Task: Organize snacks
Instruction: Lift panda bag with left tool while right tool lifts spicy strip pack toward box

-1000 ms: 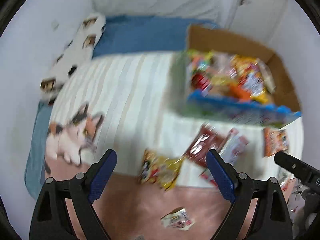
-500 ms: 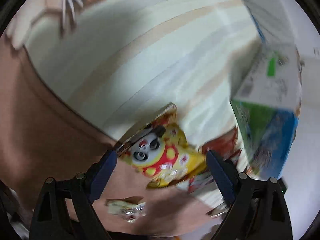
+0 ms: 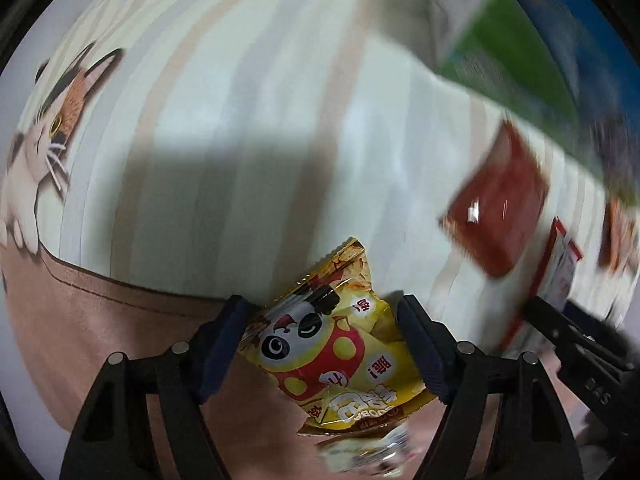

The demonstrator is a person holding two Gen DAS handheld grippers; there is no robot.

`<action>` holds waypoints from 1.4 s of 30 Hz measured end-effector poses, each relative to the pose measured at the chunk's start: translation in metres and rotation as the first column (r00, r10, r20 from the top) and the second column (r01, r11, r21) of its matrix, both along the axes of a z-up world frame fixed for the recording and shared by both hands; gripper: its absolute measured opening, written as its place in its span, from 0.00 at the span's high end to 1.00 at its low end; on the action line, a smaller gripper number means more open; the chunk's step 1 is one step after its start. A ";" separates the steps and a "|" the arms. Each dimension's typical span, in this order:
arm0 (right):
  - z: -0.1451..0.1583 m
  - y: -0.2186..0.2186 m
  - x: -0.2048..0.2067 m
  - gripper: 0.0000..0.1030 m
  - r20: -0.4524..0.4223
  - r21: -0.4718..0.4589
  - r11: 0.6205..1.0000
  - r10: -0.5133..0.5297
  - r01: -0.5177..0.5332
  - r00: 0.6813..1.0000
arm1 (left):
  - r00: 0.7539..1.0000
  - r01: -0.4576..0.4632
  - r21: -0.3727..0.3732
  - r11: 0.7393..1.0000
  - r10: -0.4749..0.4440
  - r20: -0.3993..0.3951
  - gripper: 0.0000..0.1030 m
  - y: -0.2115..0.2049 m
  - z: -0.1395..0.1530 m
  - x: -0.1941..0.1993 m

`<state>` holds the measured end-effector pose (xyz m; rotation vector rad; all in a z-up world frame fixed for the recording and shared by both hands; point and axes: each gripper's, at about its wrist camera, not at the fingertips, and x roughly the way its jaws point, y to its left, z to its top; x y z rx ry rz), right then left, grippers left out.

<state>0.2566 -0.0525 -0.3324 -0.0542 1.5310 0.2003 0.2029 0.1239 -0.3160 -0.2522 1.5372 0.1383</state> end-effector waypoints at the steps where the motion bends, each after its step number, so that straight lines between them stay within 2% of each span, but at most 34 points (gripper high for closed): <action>1: 0.000 -0.001 -0.008 0.41 -0.009 -0.010 0.999 0.030 -0.030 1.000 | 1.000 0.015 0.005 1.000 -0.015 -0.003 0.26 -0.002 -0.001 -0.002; 3: -0.001 -0.005 -0.021 0.40 -0.028 -0.006 0.999 0.045 -0.045 0.999 | 1.000 0.015 -0.007 1.000 -0.015 -0.009 0.26 -0.005 -0.004 -0.008; 8: -0.003 -0.018 -0.022 0.32 -0.068 0.074 0.982 -0.166 0.171 0.984 | 0.995 -0.099 -0.077 0.992 0.098 -0.025 0.26 0.007 -0.007 -0.009; 12: 0.005 -0.027 -0.021 0.32 -0.075 0.120 0.966 -0.220 0.227 0.973 | 0.965 -0.262 -0.197 0.945 0.253 -0.073 0.26 0.024 -0.004 -0.029; 16: -0.005 -0.038 -0.026 0.32 -0.100 0.120 0.954 -0.264 0.275 0.959 | 0.952 -0.304 -0.209 0.929 0.285 -0.114 0.26 0.026 -0.016 -0.044; 17: -0.006 -0.041 -0.028 0.31 -0.100 0.119 0.952 -0.272 0.283 0.957 | 0.952 -0.303 -0.201 0.932 0.284 -0.118 0.26 0.025 -0.018 -0.045; 19: -0.008 -0.039 -0.024 0.22 -0.095 0.120 0.948 -0.285 0.295 0.954 | 0.955 -0.291 -0.179 0.940 0.274 -0.117 0.25 0.019 -0.021 -0.039; 21: -0.013 -0.026 -0.019 0.21 -0.080 0.077 0.960 -0.262 0.268 0.962 | 0.960 -0.274 -0.165 0.948 0.260 -0.103 0.25 0.008 -0.021 -0.034; 23: -0.016 -0.016 -0.022 0.25 -0.056 0.047 0.971 -0.232 0.235 0.971 | 0.971 -0.237 -0.129 0.963 0.229 -0.071 0.28 -0.013 -0.011 -0.031; 25: -0.016 0.009 -0.030 0.44 -0.014 0.006 0.985 -0.174 0.175 0.985 | 0.985 -0.173 -0.089 0.981 0.171 -0.030 0.41 -0.023 -0.008 -0.018; 26: -0.015 0.017 -0.033 0.47 -0.001 0.001 0.989 -0.150 0.150 0.989 | 0.989 -0.146 -0.074 0.987 0.145 -0.022 0.48 -0.031 -0.006 -0.019; 28: -0.012 0.022 -0.039 0.52 0.027 -0.003 0.995 -0.105 0.105 0.994 | 0.995 -0.101 -0.055 0.993 0.101 -0.002 0.52 -0.045 -0.001 -0.021; 33: 0.003 0.021 -0.066 0.54 0.055 0.036 0.997 -0.076 0.074 0.996 | 0.997 -0.075 -0.072 0.995 0.077 0.023 0.59 -0.060 0.012 -0.025; 34: 0.006 0.005 -0.064 0.54 0.053 0.047 0.996 -0.083 0.080 0.995 | 0.997 -0.073 -0.082 0.994 0.075 0.029 0.60 -0.059 0.017 -0.025; 36: 0.014 -0.001 -0.065 0.55 0.055 0.071 0.993 -0.097 0.093 0.994 | 0.997 -0.061 -0.097 0.993 0.066 0.048 0.68 -0.061 0.029 -0.022; 40: 0.032 -0.013 -0.064 0.55 0.085 0.099 0.991 -0.095 0.087 0.992 | 0.997 -0.015 -0.092 0.996 0.021 0.068 0.69 -0.066 0.046 -0.015; 42: 0.038 -0.014 -0.061 0.55 0.080 0.112 0.989 -0.102 0.093 0.992 | 0.996 -0.074 -0.149 0.986 0.080 0.034 0.67 -0.054 0.041 -0.011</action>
